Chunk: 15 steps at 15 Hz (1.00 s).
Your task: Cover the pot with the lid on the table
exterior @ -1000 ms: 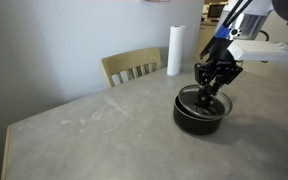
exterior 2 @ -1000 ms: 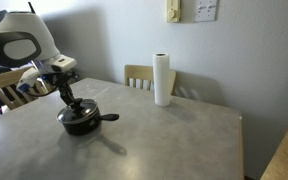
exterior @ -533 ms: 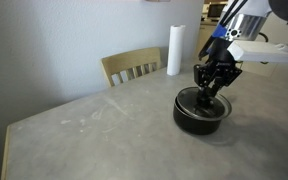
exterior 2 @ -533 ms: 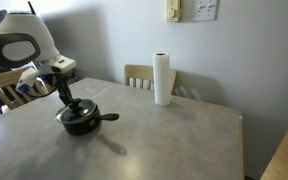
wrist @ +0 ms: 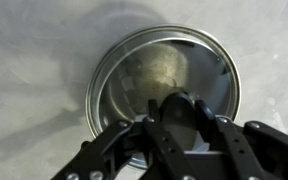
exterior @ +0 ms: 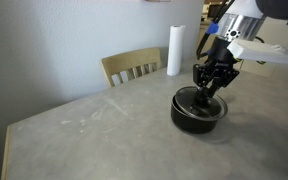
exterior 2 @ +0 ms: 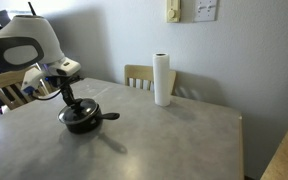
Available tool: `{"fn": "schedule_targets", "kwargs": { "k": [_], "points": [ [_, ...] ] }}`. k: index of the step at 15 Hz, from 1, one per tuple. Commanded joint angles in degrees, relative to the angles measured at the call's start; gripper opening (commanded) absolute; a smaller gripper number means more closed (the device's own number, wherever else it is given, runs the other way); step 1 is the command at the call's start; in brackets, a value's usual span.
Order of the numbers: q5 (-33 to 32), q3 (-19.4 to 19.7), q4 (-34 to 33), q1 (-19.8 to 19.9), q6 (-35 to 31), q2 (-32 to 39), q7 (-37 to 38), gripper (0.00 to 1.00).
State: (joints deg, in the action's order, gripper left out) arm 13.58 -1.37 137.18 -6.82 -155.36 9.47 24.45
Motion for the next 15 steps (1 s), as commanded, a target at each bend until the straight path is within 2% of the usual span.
{"fn": "schedule_targets", "kwargs": {
  "k": [1,7,15],
  "points": [
    [-1.35,0.3,-1.57,0.83,2.53,0.34,0.2,0.14],
    [-6.65,1.59,-4.53,0.64,11.86,-0.63,4.16,0.14],
    [-8.68,1.29,-9.86,0.66,15.9,1.91,3.73,0.14]
  ]
}}
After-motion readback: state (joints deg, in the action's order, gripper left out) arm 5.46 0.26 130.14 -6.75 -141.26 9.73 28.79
